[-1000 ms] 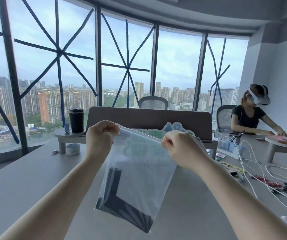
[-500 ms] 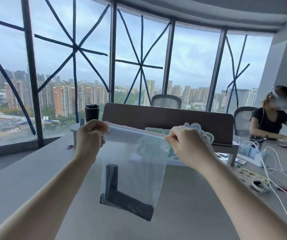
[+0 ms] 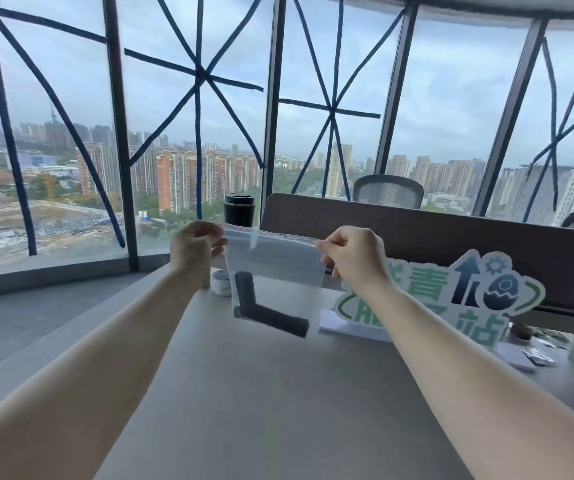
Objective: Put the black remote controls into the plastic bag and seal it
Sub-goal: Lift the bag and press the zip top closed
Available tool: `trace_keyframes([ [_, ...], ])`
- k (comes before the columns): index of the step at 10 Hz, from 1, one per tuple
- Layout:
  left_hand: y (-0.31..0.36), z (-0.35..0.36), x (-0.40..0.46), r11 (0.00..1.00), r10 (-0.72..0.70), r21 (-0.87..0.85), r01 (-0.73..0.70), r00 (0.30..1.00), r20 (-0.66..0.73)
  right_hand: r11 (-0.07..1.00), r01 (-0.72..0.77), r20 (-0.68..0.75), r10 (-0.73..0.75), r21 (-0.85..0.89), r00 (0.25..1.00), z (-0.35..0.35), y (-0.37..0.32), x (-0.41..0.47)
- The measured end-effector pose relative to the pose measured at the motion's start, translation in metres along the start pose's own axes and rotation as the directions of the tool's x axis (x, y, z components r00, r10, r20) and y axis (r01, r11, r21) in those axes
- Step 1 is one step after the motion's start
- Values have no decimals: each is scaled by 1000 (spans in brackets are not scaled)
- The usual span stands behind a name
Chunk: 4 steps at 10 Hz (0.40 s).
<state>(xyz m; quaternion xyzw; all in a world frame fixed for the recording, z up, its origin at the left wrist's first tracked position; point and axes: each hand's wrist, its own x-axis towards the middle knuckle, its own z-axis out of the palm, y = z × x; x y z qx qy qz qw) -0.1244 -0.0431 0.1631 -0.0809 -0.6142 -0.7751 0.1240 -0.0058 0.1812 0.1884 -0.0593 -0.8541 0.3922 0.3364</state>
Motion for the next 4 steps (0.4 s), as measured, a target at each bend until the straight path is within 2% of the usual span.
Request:
trace_keyframes([
  [2,-76,-52,-28,990,-113,80,114,993,-23,993,-107,245,118,-58,962,52,45,-58],
  [3,-100,-71,-56,978,-169,126,169,986,-8,983,-162,403,183,-86,896,58,53,-89],
  [4,-109,-91,-89,951,-175,259,171,985,-7,980,-199,473,190,-31,860,37,56,-117],
])
